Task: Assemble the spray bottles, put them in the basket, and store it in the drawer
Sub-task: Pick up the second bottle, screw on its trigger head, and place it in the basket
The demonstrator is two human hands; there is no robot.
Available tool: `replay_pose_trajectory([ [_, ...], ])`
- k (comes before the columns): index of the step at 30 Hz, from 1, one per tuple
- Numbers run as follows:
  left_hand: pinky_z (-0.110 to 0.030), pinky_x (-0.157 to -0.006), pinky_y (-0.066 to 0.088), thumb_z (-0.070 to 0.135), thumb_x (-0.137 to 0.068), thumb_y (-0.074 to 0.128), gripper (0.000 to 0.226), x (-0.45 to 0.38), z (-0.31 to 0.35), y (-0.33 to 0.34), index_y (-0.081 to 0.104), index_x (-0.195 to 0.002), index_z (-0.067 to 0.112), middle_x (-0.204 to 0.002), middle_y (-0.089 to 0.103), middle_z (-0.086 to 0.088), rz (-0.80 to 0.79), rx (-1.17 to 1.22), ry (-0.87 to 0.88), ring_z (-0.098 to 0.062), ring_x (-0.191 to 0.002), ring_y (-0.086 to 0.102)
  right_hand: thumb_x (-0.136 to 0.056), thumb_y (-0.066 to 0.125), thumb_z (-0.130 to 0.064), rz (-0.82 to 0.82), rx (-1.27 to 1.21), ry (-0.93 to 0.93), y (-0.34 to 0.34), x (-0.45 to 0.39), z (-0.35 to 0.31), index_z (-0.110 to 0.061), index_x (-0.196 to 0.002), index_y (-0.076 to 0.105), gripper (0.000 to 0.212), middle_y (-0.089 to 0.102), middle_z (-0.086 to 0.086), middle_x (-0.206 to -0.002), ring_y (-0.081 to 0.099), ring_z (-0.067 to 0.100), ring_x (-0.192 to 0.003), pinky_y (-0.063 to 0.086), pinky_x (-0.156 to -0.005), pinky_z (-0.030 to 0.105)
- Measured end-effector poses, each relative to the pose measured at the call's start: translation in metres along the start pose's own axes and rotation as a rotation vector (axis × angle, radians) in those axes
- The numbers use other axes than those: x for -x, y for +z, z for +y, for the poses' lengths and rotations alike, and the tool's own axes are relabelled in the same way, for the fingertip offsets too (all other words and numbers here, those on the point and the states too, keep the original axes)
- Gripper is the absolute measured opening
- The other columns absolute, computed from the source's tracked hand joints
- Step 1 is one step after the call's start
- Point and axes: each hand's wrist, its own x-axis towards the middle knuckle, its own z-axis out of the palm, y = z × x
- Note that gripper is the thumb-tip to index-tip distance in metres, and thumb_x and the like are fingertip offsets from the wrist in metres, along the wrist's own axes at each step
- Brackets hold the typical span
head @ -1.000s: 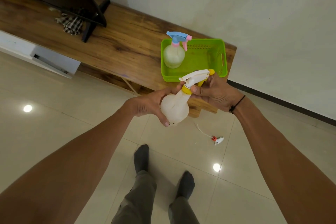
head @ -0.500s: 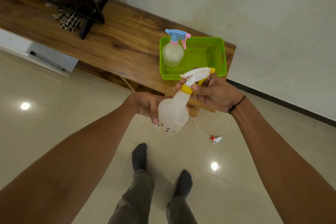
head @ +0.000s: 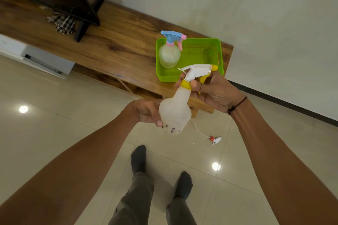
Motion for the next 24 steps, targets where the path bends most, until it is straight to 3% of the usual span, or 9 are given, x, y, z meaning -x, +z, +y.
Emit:
replay_pose_trajectory([
  [3, -0.036, -0.087, 0.063, 0.003, -0.06, 0.094, 0.089, 0.006, -0.004, -0.002, 0.05, -0.137, 0.007, -0.116, 0.077, -0.007, 0.123, 0.06, 0.001, -0.024, -0.11, 0.074, -0.096, 0.053, 0.013, 0.131, 0.083, -0.055, 0.003, 0.001, 0.003, 0.0, -0.13, 0.057, 0.037, 0.077, 0.008, -0.112, 0.076, 0.027, -0.106, 0.062, -0.093, 0.042],
  [6, -0.036, -0.084, 0.063, -0.012, -0.064, 0.074, 0.076, 0.008, -0.005, -0.002, 0.061, -0.136, 0.01, -0.119, 0.076, -0.011, 0.092, 0.145, 0.021, -0.028, -0.111, 0.073, -0.086, 0.063, 0.01, 0.111, 0.124, -0.058, 0.008, 0.006, 0.001, -0.003, -0.12, 0.062, 0.036, 0.078, 0.007, -0.106, 0.076, 0.025, -0.103, 0.063, -0.089, 0.038],
  [9, -0.042, -0.097, 0.06, -0.006, -0.073, 0.077, 0.067, 0.007, -0.002, 0.001, 0.065, -0.137, 0.007, -0.127, 0.073, -0.016, -0.039, 0.232, 0.05, -0.032, -0.119, 0.07, -0.081, 0.066, 0.007, 0.086, 0.13, -0.074, 0.01, 0.009, -0.001, -0.003, -0.114, 0.062, 0.035, 0.075, 0.012, -0.104, 0.075, 0.028, -0.102, 0.063, -0.086, 0.037],
  [12, -0.049, -0.112, 0.048, 0.006, -0.079, 0.075, 0.077, 0.005, -0.009, 0.002, 0.046, -0.15, -0.002, -0.14, 0.06, -0.027, -0.091, 0.344, 0.116, -0.04, -0.133, 0.057, -0.082, 0.062, 0.008, 0.098, 0.073, -0.112, 0.007, 0.008, -0.004, 0.0, -0.116, 0.057, 0.035, 0.068, 0.018, -0.107, 0.073, 0.032, -0.105, 0.063, -0.09, 0.04],
  [15, -0.043, -0.092, 0.055, 0.033, -0.074, 0.081, 0.092, 0.0, -0.022, 0.002, 0.04, -0.15, -0.001, -0.134, 0.056, -0.031, -0.035, 0.398, 0.218, -0.044, -0.123, 0.058, -0.084, 0.06, 0.005, 0.122, 0.015, -0.145, 0.002, 0.008, -0.009, 0.0, -0.116, 0.056, 0.032, 0.073, 0.017, -0.105, 0.072, 0.032, -0.108, 0.063, -0.085, 0.037],
  [20, -0.045, -0.076, 0.058, 0.051, -0.083, 0.072, 0.073, -0.015, -0.034, 0.023, 0.06, -0.137, 0.002, -0.118, 0.059, -0.033, -0.015, 0.611, 0.436, -0.048, -0.087, 0.067, -0.081, 0.07, -0.001, 0.085, -0.085, -0.171, 0.0, 0.006, -0.006, -0.001, -0.115, 0.056, 0.037, 0.075, 0.015, -0.107, 0.072, 0.034, -0.111, 0.062, -0.083, 0.036],
  [24, -0.041, -0.061, 0.062, 0.052, -0.082, 0.074, 0.071, -0.022, -0.04, 0.031, 0.056, -0.137, 0.009, -0.122, 0.056, -0.034, 0.009, 0.757, 0.493, -0.046, -0.071, 0.069, -0.073, 0.088, -0.01, 0.033, -0.109, -0.163, -0.003, 0.004, -0.005, -0.001, -0.116, 0.058, 0.052, 0.071, 0.018, -0.111, 0.067, 0.039, -0.118, 0.057, -0.104, 0.048],
])
